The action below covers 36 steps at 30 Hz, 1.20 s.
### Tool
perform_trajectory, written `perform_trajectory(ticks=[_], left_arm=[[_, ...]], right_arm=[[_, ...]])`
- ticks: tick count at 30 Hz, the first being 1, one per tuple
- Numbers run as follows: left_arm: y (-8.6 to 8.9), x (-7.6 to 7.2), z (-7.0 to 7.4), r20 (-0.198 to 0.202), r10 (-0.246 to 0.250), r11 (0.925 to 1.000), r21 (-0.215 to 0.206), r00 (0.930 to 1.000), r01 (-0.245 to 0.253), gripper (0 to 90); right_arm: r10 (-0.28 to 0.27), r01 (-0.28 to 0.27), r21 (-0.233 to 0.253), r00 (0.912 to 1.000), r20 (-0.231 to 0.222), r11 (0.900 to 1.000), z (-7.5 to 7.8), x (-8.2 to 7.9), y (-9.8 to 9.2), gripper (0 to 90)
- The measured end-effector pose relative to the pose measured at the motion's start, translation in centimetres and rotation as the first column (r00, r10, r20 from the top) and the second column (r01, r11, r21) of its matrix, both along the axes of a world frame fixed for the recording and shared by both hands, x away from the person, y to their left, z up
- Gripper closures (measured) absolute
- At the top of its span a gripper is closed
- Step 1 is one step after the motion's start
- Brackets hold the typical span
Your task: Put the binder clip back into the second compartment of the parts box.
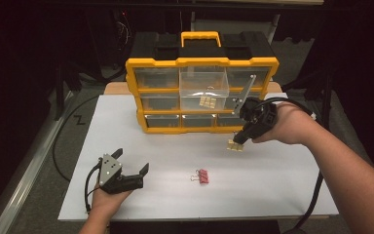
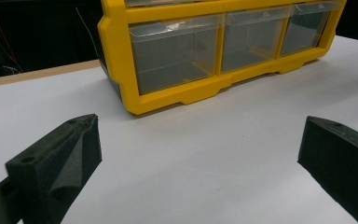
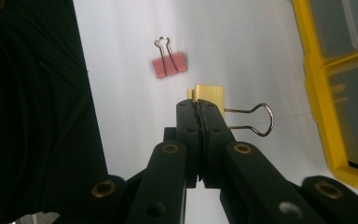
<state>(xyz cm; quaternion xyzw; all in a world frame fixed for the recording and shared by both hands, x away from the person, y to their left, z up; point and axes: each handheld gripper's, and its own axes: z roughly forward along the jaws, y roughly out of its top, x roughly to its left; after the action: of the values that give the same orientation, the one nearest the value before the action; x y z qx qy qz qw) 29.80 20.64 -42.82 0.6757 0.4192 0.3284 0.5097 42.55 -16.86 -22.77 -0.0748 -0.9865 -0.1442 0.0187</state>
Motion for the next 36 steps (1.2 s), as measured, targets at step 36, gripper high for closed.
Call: perform_trajectory(ticks=[36], left_arm=[[-0.2, 0.1, -0.2, -0.016, -0.004, 0.9997, 0.026, 0.9999, 0.004, 0.2]], right_arm=[[0.014, -0.014, 0.009, 0.9987, 0.049, 1.000, 6.4, 0.0, 0.8, 90.0]])
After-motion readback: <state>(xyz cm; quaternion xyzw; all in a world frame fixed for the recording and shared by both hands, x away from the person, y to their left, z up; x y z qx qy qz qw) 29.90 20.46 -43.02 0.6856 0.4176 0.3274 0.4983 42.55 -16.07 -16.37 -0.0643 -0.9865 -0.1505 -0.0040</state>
